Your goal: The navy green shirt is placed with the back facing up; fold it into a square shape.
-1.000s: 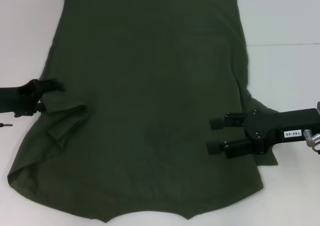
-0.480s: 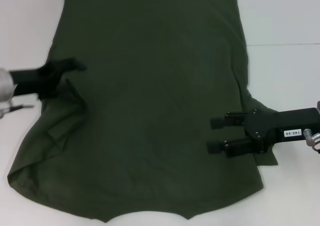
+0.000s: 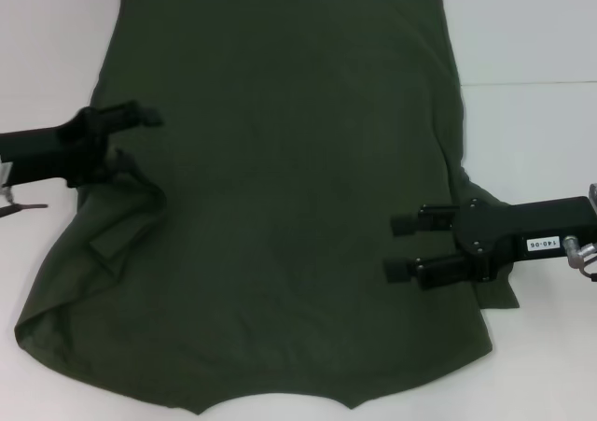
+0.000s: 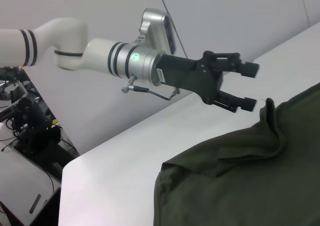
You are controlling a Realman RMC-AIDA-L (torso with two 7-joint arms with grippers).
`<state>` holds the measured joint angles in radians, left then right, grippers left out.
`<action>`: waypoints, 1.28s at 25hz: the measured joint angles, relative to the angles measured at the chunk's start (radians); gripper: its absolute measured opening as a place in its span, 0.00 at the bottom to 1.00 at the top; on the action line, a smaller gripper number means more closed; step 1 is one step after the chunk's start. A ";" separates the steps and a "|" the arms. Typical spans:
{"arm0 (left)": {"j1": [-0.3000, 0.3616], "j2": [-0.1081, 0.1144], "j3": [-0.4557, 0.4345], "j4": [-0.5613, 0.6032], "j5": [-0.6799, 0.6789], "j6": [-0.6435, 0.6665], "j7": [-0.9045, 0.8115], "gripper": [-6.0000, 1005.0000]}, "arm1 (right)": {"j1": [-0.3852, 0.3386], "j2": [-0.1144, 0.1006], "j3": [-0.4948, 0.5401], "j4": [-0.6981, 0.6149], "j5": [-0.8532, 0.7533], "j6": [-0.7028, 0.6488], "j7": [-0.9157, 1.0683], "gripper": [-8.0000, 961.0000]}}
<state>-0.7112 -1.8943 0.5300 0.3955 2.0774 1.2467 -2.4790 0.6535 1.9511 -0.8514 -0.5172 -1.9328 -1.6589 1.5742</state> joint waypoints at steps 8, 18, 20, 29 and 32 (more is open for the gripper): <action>0.024 0.012 0.005 0.004 -0.003 -0.050 -0.005 0.91 | 0.011 0.000 0.000 -0.005 -0.015 0.001 0.006 0.96; -0.003 -0.040 0.110 -0.006 -0.001 -0.292 0.005 0.91 | 0.010 0.000 0.001 -0.005 -0.016 -0.002 0.004 0.96; -0.025 -0.072 0.110 -0.013 -0.011 -0.370 0.018 0.91 | 0.007 0.000 0.000 -0.004 -0.016 -0.005 0.006 0.96; -0.140 -0.161 0.092 -0.044 -0.045 -0.532 0.128 0.91 | 0.012 0.001 0.000 -0.002 -0.015 -0.009 0.016 0.96; -0.091 -0.149 0.089 0.018 -0.071 -0.407 0.136 0.91 | 0.013 0.002 0.000 -0.002 -0.015 -0.008 0.016 0.96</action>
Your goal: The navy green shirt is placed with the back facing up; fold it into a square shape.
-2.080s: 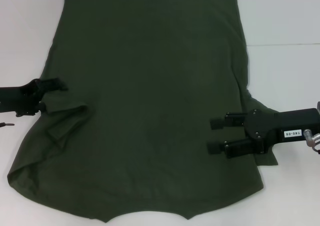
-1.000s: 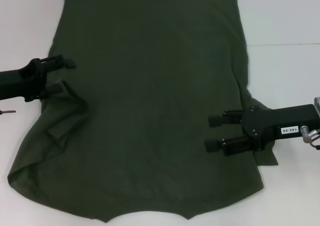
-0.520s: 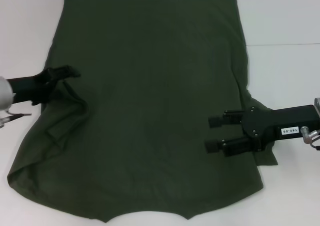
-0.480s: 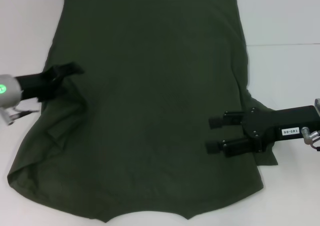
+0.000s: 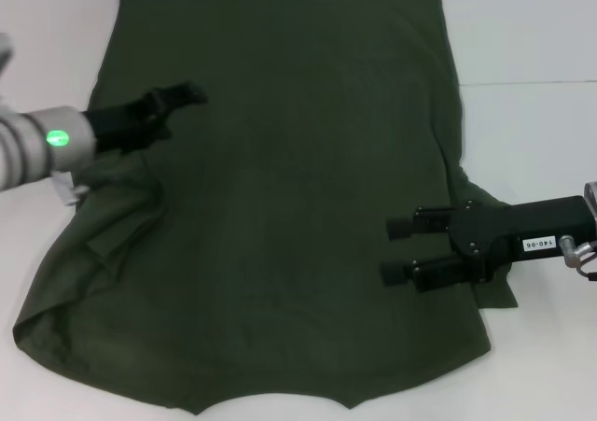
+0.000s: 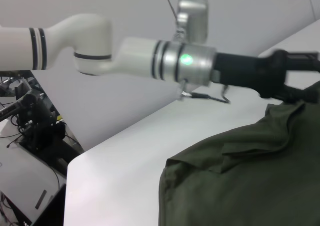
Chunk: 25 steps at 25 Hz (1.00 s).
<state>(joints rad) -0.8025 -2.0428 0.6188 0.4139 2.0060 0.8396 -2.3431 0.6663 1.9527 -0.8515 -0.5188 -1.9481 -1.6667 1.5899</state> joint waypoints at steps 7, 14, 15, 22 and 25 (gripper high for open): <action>0.160 0.108 -0.002 0.111 -0.121 0.426 0.074 0.91 | 0.000 -0.003 0.000 0.001 -0.004 0.009 0.001 0.96; 0.244 0.175 0.025 0.193 -0.013 0.677 0.195 0.91 | 0.005 -0.004 0.000 -0.008 -0.009 0.011 -0.008 0.96; 0.250 0.173 0.030 0.209 0.015 0.684 0.206 0.91 | 0.006 -0.004 0.000 -0.009 -0.009 0.011 -0.010 0.96; 0.229 0.166 0.037 0.196 0.171 0.674 0.088 0.91 | 0.018 -0.009 0.000 -0.010 -0.019 0.012 -0.019 0.96; 0.222 0.160 0.023 0.156 0.189 0.658 -0.030 0.92 | 0.019 -0.009 0.000 -0.010 -0.024 0.013 -0.019 0.96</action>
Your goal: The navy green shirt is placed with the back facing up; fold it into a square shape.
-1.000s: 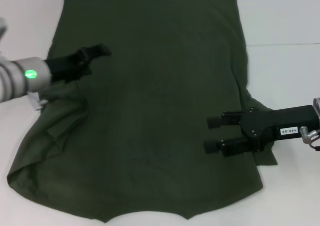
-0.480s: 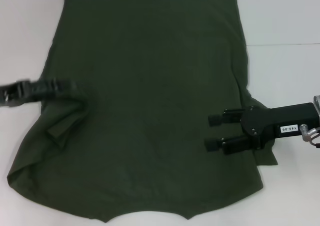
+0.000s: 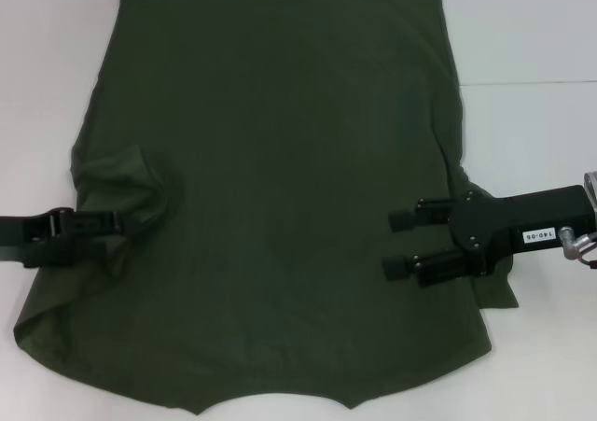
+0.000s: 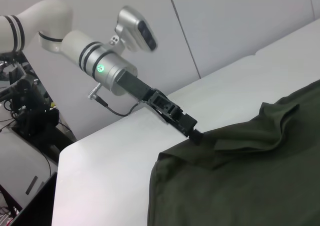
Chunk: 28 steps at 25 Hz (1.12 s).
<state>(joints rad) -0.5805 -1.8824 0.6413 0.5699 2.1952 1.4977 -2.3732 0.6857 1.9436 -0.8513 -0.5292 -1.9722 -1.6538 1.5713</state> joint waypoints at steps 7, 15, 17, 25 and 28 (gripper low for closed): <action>0.014 -0.016 -0.077 -0.074 -0.005 -0.070 -0.229 0.92 | 0.004 0.000 0.000 0.000 -0.001 0.002 0.003 0.96; 0.040 -0.034 -0.098 -0.106 -0.003 -0.176 -0.282 0.92 | 0.011 0.000 0.000 0.000 -0.012 0.000 0.008 0.96; 0.040 -0.039 -0.102 -0.117 -0.005 -0.196 -0.282 0.92 | 0.011 0.000 0.000 0.000 -0.013 0.001 0.008 0.96; 0.030 -0.051 -0.126 -0.132 -0.007 -0.256 -0.286 0.92 | 0.011 0.000 0.000 0.004 -0.013 0.002 0.010 0.96; 0.027 -0.053 -0.127 -0.134 -0.007 -0.267 -0.292 0.92 | 0.011 0.000 0.000 0.004 -0.013 0.002 0.010 0.96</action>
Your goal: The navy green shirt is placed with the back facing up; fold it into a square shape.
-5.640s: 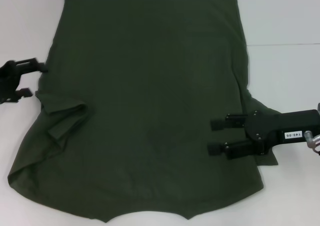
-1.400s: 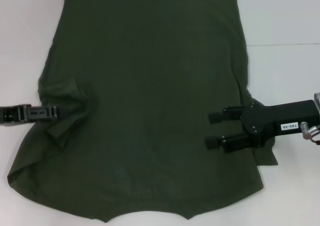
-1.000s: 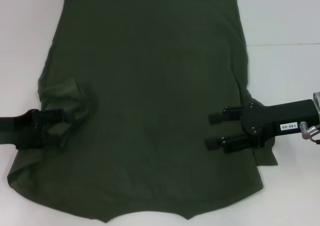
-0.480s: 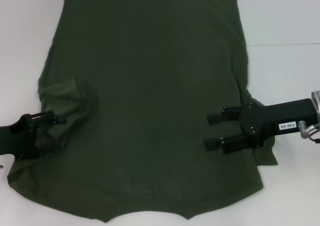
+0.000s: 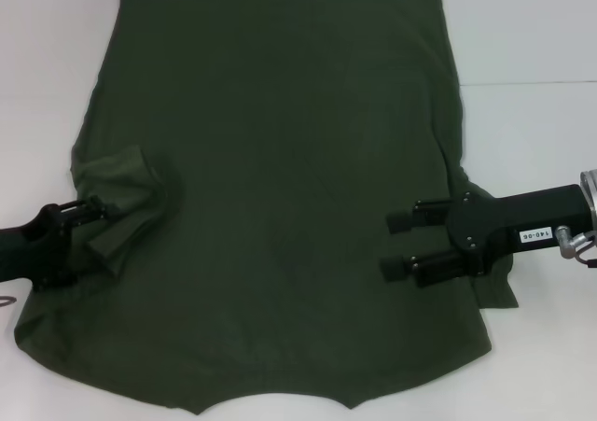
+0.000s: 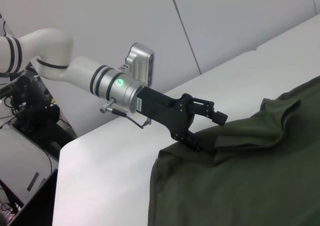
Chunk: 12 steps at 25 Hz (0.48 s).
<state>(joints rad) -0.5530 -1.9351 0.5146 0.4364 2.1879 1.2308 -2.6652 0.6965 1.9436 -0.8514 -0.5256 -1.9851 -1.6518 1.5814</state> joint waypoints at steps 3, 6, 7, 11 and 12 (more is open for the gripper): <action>-0.002 -0.002 -0.003 0.000 -0.006 0.004 -0.009 0.92 | 0.000 0.000 0.000 0.000 0.000 0.001 -0.001 0.96; -0.004 -0.003 -0.005 -0.001 -0.011 0.007 -0.012 0.92 | 0.000 0.000 0.000 0.000 0.000 0.001 -0.004 0.96; -0.005 -0.003 -0.005 -0.001 -0.011 0.007 -0.012 0.92 | 0.000 0.000 0.000 0.000 0.000 0.001 -0.005 0.96; -0.009 -0.007 -0.010 -0.001 -0.011 0.004 -0.011 0.92 | 0.000 0.000 0.000 0.001 0.000 0.001 -0.007 0.96; -0.009 -0.007 -0.010 -0.001 -0.011 0.004 -0.011 0.92 | 0.000 0.000 0.000 0.002 0.000 0.001 -0.008 0.96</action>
<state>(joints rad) -0.5623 -1.9418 0.5045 0.4356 2.1773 1.2348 -2.6766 0.6964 1.9434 -0.8514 -0.5240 -1.9854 -1.6504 1.5736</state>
